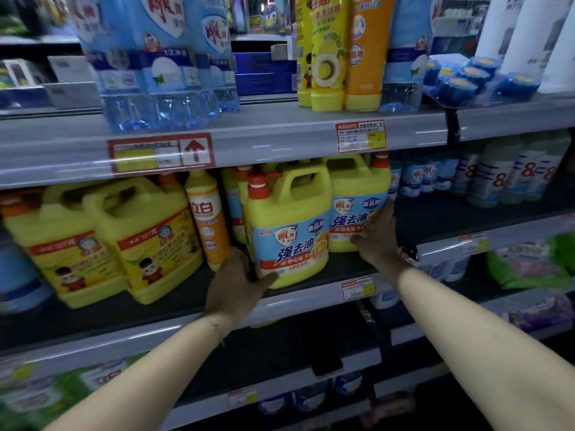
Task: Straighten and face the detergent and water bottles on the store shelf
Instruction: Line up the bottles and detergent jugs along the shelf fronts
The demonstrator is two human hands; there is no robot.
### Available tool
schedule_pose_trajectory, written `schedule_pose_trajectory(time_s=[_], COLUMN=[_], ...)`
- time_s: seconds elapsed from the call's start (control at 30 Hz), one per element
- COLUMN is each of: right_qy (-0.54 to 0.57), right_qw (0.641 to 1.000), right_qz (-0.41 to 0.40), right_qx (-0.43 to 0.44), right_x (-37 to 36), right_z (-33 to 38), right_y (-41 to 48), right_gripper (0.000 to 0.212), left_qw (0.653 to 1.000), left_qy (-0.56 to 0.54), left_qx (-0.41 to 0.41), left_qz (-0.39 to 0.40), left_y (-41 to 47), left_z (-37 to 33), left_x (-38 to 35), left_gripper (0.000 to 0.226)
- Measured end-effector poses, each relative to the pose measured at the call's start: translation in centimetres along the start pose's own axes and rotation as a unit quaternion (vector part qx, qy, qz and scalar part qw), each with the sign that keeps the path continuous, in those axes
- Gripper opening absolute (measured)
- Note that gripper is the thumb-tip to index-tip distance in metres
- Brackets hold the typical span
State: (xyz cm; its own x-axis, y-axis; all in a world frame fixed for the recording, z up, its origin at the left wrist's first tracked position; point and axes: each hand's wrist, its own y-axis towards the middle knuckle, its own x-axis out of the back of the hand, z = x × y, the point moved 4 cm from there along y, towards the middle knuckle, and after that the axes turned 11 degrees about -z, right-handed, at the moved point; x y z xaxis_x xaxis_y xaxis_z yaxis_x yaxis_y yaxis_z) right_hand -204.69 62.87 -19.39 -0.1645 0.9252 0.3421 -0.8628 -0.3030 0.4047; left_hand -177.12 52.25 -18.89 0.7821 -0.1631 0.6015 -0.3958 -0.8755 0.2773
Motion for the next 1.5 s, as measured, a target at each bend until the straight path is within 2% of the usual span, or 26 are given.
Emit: schedule_pose_trajectory(time_s=[0.07, 0.13, 0.2, 0.27, 0.33, 0.4, 0.47, 0.57, 0.67, 0.73, 0.8, 0.87, 0.93, 0.97, 1.03, 1.1, 1.17, 1.23, 1.33, 1.5], right_qy=[-0.007, -0.024, -0.092, -0.106, -0.022, 0.096, 0.181, 0.207, 0.195, 0.186, 0.171, 0.129, 0.058, 0.011, -0.065, -0.085, -0.108, -0.161, -0.23, -0.278], right_qw=[1.0, 0.998, 0.995, 0.993, 0.996, 0.991, 0.973, 0.966, 0.973, 0.978, 0.984, 0.991, 0.99, 0.98, 0.935, 0.886, 0.847, 0.806, 0.765, 0.739], right_qz=[0.027, 0.042, 0.006, -0.05, -0.033, 0.055, 0.141, 0.157, 0.122, 0.09, 0.047, -0.017, -0.087, -0.118, -0.155, -0.119, -0.055, -0.014, 0.016, 0.068], right_qx=[-0.007, -0.03, -0.047, 0.017, 0.084, 0.069, 0.03, 0.01, 0.013, 0.015, 0.019, 0.034, 0.098, 0.157, 0.311, 0.44, 0.518, 0.569, 0.602, 0.61], right_x=[-0.4, -0.7, -0.5, -0.1, -0.3, -0.7, -0.8, -0.1, 1.0, 1.6, 2.1, 2.4, 3.3, 3.6, 3.5, 2.2, 0.6, -0.8, -1.9, -1.9], right_z=[-0.2, 0.0, 0.7, 2.2, 3.7, 4.6, 5.3, 5.1, 4.0, 3.1, 2.3, 1.4, 2.1, 2.9, 5.0, 6.2, 6.7, 7.1, 7.3, 6.5], right_y=[0.6, 0.8, 0.2, -1.3, -3.1, -4.6, -5.5, -5.6, -5.2, -4.9, -4.5, -4.0, -4.4, -4.9, -6.6, -8.0, -8.6, -9.1, -9.2, -7.9], right_gripper=[0.109, 0.11, 0.103, 0.084, 0.06, 0.037, 0.031, 0.038, 0.05, 0.066, 0.081, 0.087, 0.077, 0.067, 0.045, 0.036, 0.038, 0.045, 0.052, 0.061], left_qw=[0.993, 0.988, 0.989, 0.99, 0.991, 0.991, 0.989, 0.99, 0.988, 0.984, 0.973, 0.966, 0.973, 0.981, 0.995, 0.997, 0.995, 0.994, 0.994, 0.98], left_qy=[-0.114, -0.15, -0.147, -0.138, -0.13, -0.128, -0.136, -0.129, -0.123, -0.113, -0.105, -0.1, -0.09, -0.079, -0.05, -0.051, -0.041, -0.019, -0.069, -0.17], left_qx=[0.018, 0.012, -0.006, -0.021, -0.027, -0.031, -0.036, -0.042, -0.061, -0.079, -0.093, -0.097, -0.098, -0.097, -0.074, -0.019, 0.043, 0.079, 0.057, 0.067], left_qz=[0.031, 0.041, 0.023, 0.012, 0.017, 0.027, 0.036, 0.05, 0.073, 0.117, 0.181, 0.217, 0.189, 0.148, 0.043, -0.05, -0.083, -0.073, -0.064, -0.075], left_y=[0.3, 0.5, 0.9, 1.1, 1.2, 1.4, 1.6, 1.6, 1.3, 1.2, 1.1, 1.1, 1.4, 1.6, 2.3, 3.3, 4.2, 5.3, 7.3, 8.9], left_z=[-0.5, -1.4, -2.0, -2.0, -1.9, -1.8, -2.0, -2.8, -4.3, -5.1, -5.5, -5.5, -5.4, -5.3, -4.8, -3.7, -2.9, -2.2, -2.0, -1.9], left_x=[-0.2, -0.5, -0.7, -0.9, -1.1, -1.3, -1.6, -2.3, -4.0, -5.3, -6.4, -7.0, -6.9, -6.4, -4.9, -3.7, -3.0, -3.2, -3.6, -3.2], left_gripper=[0.061, 0.07, 0.071, 0.069, 0.069, 0.073, 0.071, 0.068, 0.067, 0.068, 0.073, 0.078, 0.07, 0.059, 0.046, 0.051, 0.062, 0.075, 0.09, 0.099])
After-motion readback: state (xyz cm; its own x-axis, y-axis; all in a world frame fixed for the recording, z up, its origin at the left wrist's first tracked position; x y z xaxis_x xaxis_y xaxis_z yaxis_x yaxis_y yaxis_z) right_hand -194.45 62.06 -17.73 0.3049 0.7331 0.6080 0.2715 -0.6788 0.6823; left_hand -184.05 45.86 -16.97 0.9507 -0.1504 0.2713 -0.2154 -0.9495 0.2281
